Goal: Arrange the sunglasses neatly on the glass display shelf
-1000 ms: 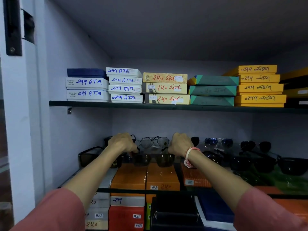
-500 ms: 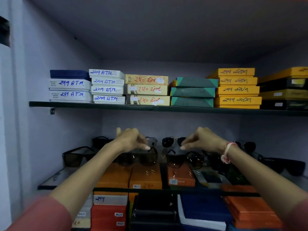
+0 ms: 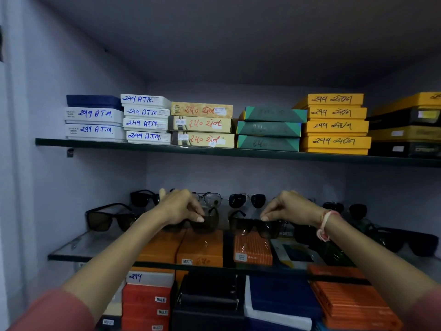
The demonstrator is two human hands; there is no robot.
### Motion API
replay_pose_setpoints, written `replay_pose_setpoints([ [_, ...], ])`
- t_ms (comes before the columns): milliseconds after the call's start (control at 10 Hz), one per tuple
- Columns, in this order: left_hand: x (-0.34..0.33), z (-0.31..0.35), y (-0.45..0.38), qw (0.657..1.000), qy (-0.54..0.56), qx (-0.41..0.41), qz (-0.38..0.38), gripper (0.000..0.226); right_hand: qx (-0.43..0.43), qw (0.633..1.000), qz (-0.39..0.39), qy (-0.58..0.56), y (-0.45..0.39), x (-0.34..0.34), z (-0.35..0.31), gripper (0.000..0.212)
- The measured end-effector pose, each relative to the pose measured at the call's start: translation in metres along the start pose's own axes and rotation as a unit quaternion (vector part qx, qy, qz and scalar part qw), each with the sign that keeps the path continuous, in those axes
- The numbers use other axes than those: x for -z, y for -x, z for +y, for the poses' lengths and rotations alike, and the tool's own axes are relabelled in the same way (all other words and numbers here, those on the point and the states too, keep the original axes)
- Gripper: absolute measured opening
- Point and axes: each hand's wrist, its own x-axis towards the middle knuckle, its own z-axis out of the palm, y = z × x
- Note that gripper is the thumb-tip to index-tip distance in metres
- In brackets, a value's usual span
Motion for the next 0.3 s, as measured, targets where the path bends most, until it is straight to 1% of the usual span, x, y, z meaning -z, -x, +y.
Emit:
replay_pose_setpoints([
  [100,0.001,-0.001,0.002,1.0,-0.002,-0.004,-0.004,0.026,-0.002,1.0,-0.002,0.011,-0.002,-0.001,0.001,0.02],
  [200,0.004,0.001,0.005,1.0,-0.004,-0.018,0.025,0.031,0.004,1.0,0.005,0.02,0.002,-0.002,-0.001,0.021],
  [300,0.002,0.007,0.014,0.994,0.009,-0.04,0.1,0.039,0.017,0.996,0.085,-0.002,0.014,0.005,-0.003,0.025],
])
